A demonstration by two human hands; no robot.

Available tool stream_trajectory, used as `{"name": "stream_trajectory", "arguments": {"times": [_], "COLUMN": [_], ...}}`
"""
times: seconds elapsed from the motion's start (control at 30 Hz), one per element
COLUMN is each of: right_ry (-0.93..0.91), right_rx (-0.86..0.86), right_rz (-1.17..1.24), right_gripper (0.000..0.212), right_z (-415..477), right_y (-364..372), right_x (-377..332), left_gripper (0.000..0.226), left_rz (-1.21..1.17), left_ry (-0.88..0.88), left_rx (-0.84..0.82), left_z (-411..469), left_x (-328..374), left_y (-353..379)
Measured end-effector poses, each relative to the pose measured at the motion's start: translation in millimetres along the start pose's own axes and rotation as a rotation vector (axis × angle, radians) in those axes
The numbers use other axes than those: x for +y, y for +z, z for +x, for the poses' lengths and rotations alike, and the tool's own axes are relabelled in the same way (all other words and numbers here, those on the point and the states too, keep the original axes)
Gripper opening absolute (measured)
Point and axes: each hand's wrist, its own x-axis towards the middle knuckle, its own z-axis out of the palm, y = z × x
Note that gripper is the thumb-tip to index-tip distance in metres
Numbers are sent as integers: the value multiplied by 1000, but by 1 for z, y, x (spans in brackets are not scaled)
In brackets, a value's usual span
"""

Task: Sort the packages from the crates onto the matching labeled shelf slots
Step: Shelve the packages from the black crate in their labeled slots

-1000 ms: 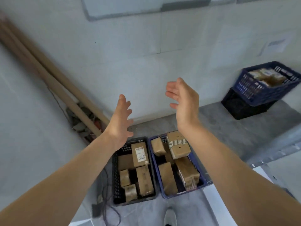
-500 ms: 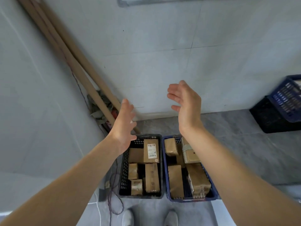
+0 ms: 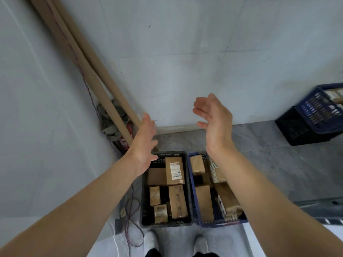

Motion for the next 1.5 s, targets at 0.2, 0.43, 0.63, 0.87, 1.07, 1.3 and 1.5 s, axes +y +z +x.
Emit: {"name": "stream_trajectory", "arguments": {"times": [0.2, 0.43, 0.63, 0.87, 1.07, 1.3, 1.5], "right_ry": [79, 211, 419, 569, 671, 870, 1027], "right_rx": [-31, -108, -143, -191, -272, -332, -356], "right_rz": [-12, -49, -44, -96, -236, -365, -351], "right_gripper": [52, 60, 64, 42, 48, 73, 71], "right_z": [-6, 2, 13, 20, 27, 41, 59], "right_y": [18, 21, 7, -9, -13, -7, 7], "right_x": [37, 102, 197, 325, 448, 581, 674], "left_gripper": [83, 85, 85, 88, 83, 91, 88], "left_rz": [-10, -34, -52, -72, -59, 48, 90], "left_ry": [-63, -165, -328, -449, -545, -623, -601], "left_rx": [22, 114, 196, 259, 308, 378, 377], "left_z": [11, 33, 67, 118, 178, 251, 310], "left_x": [-18, -66, -147, -252, -346, -452, -517], "left_y": [-21, -35, -51, -71, -91, -121, -139]}}
